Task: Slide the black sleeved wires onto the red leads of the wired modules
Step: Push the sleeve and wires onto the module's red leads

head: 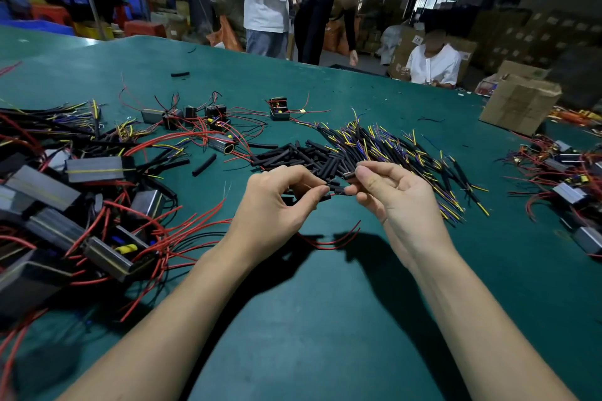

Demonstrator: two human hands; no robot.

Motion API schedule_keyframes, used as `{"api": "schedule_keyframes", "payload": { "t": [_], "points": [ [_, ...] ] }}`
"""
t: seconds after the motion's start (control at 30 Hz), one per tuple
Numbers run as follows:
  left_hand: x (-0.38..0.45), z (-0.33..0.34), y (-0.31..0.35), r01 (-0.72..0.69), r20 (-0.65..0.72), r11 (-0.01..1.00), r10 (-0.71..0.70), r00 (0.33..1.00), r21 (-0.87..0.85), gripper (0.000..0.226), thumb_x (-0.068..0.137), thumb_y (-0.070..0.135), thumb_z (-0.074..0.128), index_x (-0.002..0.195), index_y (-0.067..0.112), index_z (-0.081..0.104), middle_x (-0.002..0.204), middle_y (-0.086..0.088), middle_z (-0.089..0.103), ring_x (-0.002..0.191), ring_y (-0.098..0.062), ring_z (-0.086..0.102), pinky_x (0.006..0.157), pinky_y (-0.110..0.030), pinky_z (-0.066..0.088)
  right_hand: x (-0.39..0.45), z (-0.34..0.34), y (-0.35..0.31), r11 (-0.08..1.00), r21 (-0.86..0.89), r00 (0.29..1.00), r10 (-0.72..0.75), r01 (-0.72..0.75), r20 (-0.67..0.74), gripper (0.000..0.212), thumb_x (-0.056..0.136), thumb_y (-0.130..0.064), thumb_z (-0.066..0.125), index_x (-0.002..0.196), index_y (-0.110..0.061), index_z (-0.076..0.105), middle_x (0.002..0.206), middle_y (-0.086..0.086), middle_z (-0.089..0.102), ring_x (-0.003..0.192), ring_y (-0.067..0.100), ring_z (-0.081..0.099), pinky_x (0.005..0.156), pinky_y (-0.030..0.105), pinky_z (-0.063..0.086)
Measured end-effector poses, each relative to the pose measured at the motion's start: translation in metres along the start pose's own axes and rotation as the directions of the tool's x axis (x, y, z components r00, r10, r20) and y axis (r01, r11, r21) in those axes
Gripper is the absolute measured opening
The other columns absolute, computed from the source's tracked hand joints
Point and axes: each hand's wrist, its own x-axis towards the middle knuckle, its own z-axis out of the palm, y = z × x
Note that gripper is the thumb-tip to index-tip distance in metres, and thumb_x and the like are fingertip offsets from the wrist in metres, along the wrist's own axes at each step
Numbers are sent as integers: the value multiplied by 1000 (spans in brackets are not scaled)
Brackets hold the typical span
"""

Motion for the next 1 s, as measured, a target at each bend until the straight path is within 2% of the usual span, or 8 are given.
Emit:
{"api": "schedule_keyframes", "payload": {
  "t": [0.47,0.73,1.0],
  "points": [
    [-1,0,1,-64,13,998,63,998,21,5,79,16,72,81,11,73,70,6,68,65,-17,64,67,-40,52,-2,3,3,999,-13,999,50,-49,22,5,84,-7,66,88,-5,64,67,3,70,56,10,64,56,15,50],
    [-1,0,0,-64,16,998,64,998,26,5,79,17,73,81,12,74,69,6,67,65,-18,64,65,-40,51,1,-2,1,985,-161,995,-52,65,84,5,85,-3,66,90,-4,66,63,0,67,54,11,59,52,16,46],
    [-1,-1,0,-44,23,999,44,999,27,4,80,18,72,82,15,75,69,9,66,66,-16,64,65,-39,51,2,-1,4,982,-161,989,-80,100,122,3,85,-3,66,87,-4,65,61,-1,66,53,11,58,52,16,45]
  ]
}}
